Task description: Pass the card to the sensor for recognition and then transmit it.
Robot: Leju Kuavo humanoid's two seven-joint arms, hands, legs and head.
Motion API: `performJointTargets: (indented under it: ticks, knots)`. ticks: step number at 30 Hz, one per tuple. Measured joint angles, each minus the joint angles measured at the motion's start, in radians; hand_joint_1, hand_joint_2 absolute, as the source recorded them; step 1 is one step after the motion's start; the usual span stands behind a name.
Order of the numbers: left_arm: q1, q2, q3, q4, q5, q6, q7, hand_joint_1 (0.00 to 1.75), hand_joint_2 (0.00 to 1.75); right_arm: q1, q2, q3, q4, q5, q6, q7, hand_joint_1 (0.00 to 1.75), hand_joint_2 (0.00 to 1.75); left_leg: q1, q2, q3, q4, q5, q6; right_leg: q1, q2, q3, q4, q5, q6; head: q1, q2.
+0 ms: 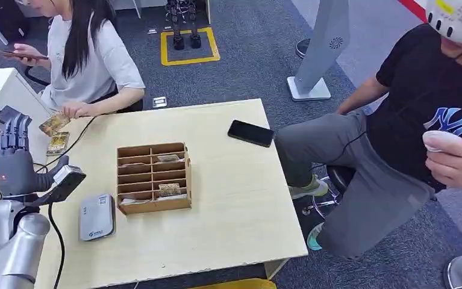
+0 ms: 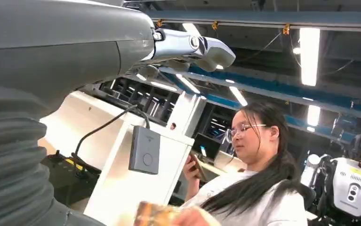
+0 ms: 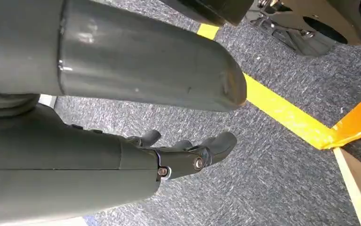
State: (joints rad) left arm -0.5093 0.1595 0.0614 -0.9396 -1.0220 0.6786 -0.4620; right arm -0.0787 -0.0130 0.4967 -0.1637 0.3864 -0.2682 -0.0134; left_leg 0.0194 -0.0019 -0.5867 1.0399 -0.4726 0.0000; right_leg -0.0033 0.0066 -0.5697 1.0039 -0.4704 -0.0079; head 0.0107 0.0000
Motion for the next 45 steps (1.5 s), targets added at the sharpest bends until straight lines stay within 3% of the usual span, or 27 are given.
performJointTargets:
  ticks: [8,12,20,22,25,29,41,45]
  knots:
    - [0.002,0.003,-0.025,0.001,0.109,-0.036,0.019,0.0,1.75,0.001,0.0,0.0,0.0,0.011,-0.003,0.0,0.0,0.0,0.0,0.0,0.0,0.0,0.0,0.0,0.0,0.0,0.0,0.0,0.0,0.0,0.0,0.0]
    - [0.033,0.008,-0.042,-0.032,0.216,-0.115,-0.01,0.0,1.75,0.004,0.0,-0.003,0.0,0.011,-0.012,-0.009,0.0,0.0,0.0,0.0,0.0,0.0,0.0,0.0,0.0,0.0,0.0,0.0,0.0,0.0,0.0,0.0]
    - [0.342,0.029,-0.088,-0.403,0.375,-0.332,-0.038,0.0,1.75,0.026,0.0,-0.034,0.0,-0.028,-0.031,-0.02,0.0,0.0,0.0,0.003,-0.001,0.0,-0.003,-0.001,0.0,0.003,-0.001,0.0,-0.002,0.001,0.001,0.0]
    - [0.446,0.044,-0.102,-0.527,0.352,-0.347,-0.053,0.0,1.75,0.03,0.0,-0.045,0.001,-0.042,-0.037,-0.032,0.0,0.0,0.0,0.004,-0.001,0.0,-0.005,0.001,0.0,0.005,-0.001,0.0,-0.003,0.001,0.0,0.0]
    - [0.603,0.086,-0.121,-0.667,0.196,-0.317,-0.045,0.0,1.75,0.035,0.0,-0.058,0.001,-0.042,-0.038,-0.032,0.0,0.0,0.0,0.005,-0.001,0.0,-0.006,0.0,0.0,0.005,-0.001,0.0,-0.004,0.001,0.0,0.0]
    - [0.746,0.154,-0.167,-0.774,0.124,-0.271,-0.008,0.0,1.75,0.038,0.0,-0.074,0.002,-0.047,-0.039,-0.033,0.0,0.0,0.0,0.002,-0.001,0.0,-0.006,0.0,0.0,0.002,-0.002,0.0,-0.006,0.002,0.0,0.0]
    - [0.837,0.249,-0.27,-0.884,0.146,-0.288,0.042,0.0,1.75,0.037,0.0,-0.09,0.002,-0.055,-0.04,-0.033,0.0,0.0,0.0,0.002,0.0,0.0,-0.005,0.0,0.0,0.002,0.0,0.0,-0.005,0.001,0.0,0.0]
    - [0.853,0.302,-0.326,-0.887,-0.03,-0.237,0.152,0.0,1.75,0.037,0.0,-0.096,0.002,-0.054,-0.039,-0.03,0.0,0.0,0.0,0.002,0.0,0.0,-0.005,0.0,0.0,0.002,0.0,0.0,-0.005,0.001,0.0,0.0]
